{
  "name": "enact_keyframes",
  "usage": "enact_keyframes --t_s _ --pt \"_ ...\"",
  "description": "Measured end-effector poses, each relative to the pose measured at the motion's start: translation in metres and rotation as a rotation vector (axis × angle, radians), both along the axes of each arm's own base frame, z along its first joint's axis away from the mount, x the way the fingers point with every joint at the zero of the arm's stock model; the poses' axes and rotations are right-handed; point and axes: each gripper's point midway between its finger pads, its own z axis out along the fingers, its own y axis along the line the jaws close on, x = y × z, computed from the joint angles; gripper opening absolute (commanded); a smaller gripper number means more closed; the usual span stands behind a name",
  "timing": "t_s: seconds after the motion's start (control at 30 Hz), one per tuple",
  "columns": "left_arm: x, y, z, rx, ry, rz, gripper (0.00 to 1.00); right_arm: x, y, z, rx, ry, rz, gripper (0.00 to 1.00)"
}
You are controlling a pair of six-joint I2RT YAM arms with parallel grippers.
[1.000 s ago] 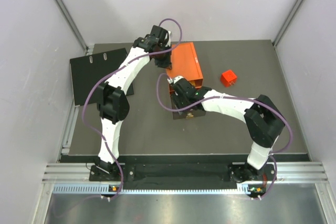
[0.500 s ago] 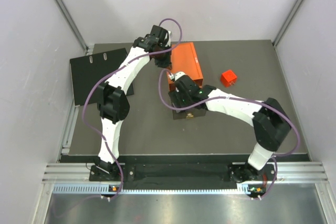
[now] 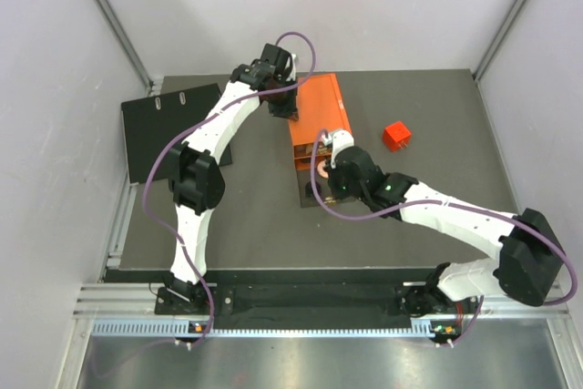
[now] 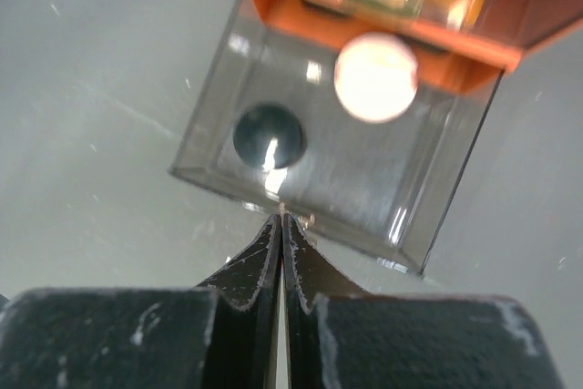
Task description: Organize the makeup
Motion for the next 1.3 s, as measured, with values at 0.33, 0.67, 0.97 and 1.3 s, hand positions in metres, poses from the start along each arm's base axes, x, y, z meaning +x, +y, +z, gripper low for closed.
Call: enact_keyframes --t_s 0.33,0.67,0.97,1.3 --pt "0.000 0.000 -0.001 -0.002 -0.004 0.000 0.00 -0.035 -0.002 -0.043 -0.020 0.045 0.007 0.00" --pt "0.000 -0.002 -0.004 -0.016 -0.010 -0.006 0.00 -0.053 0.007 -0.071 -0.020 0.040 0.006 0.00" --pt "0.000 -0.002 -0.006 -0.018 -0.017 -0.006 0.00 -0.040 -0.004 -0.106 -0.109 0.027 -0.090 0.00" --pt "0.000 -0.002 -0.007 -0.021 -0.025 -0.006 0.00 -0.007 0.008 -0.113 -0.215 -0.051 -0.175 0.00"
